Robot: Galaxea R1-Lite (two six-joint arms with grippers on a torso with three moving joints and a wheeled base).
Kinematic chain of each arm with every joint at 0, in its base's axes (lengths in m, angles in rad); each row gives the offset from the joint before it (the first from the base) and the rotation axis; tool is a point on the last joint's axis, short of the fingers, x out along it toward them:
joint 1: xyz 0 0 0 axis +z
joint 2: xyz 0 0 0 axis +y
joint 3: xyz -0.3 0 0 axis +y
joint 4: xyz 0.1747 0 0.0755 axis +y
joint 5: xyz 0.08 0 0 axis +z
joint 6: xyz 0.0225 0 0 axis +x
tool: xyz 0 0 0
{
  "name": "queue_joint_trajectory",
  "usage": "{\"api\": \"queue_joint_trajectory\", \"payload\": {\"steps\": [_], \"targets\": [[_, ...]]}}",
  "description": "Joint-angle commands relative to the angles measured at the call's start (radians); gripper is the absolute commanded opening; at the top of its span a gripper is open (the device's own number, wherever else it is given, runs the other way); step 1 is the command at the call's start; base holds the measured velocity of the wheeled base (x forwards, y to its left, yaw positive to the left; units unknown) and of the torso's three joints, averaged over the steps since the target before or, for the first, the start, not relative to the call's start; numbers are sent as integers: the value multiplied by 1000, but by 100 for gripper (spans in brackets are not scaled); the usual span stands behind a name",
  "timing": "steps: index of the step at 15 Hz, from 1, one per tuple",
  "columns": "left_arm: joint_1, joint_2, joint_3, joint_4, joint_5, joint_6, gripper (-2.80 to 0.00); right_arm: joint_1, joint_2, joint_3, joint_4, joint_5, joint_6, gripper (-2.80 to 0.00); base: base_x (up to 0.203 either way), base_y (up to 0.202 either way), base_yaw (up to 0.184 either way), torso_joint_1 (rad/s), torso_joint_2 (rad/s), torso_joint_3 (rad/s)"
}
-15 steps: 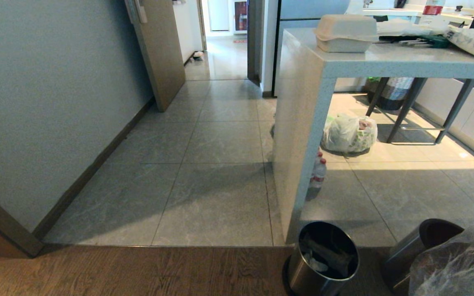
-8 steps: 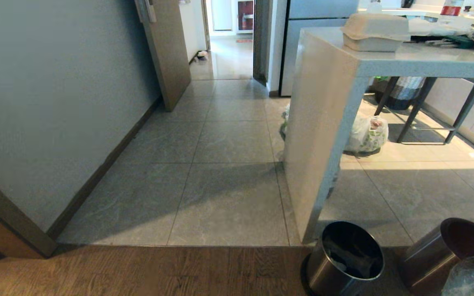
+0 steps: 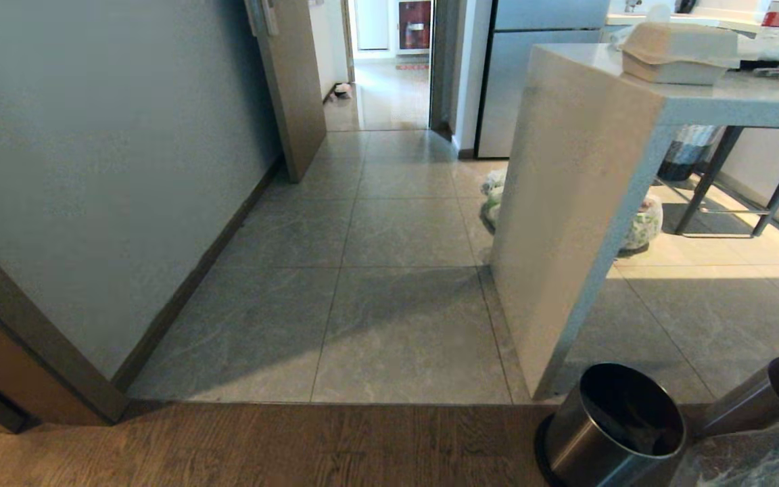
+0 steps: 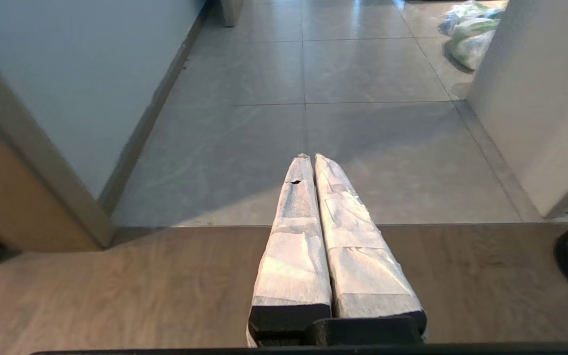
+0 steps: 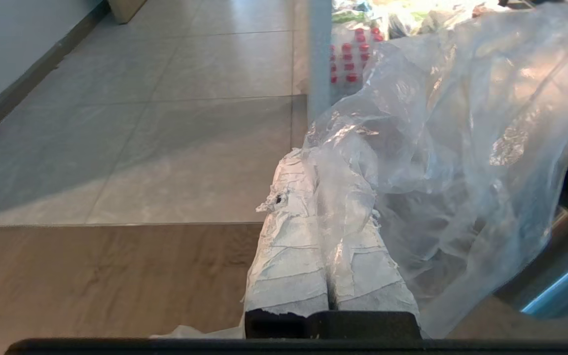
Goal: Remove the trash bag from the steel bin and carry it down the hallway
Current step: Put the trash bag at the door
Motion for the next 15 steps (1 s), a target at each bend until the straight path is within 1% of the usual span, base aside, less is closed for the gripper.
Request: {"api": "queue_joint_trajectory", "payload": {"steps": [1,7,8,15], "targets": [[0,0,0,-1,1,0,-280,1,1,2,-1,0,1,-280,0,193,-1,6,-1,6],[0,0,0,-1,1,1,-280,-1,1,2,-1,0,1,-280,0,180,0,2,4,1],[0,0,0,-1,1,1,-280,1,1,2,-1,0,1,-280,0,79,2,2,2,2],[0,0,0,1,1,0,-280,0,1,2,-1,0,1,-280,0,0,0,0,0,0]]}}
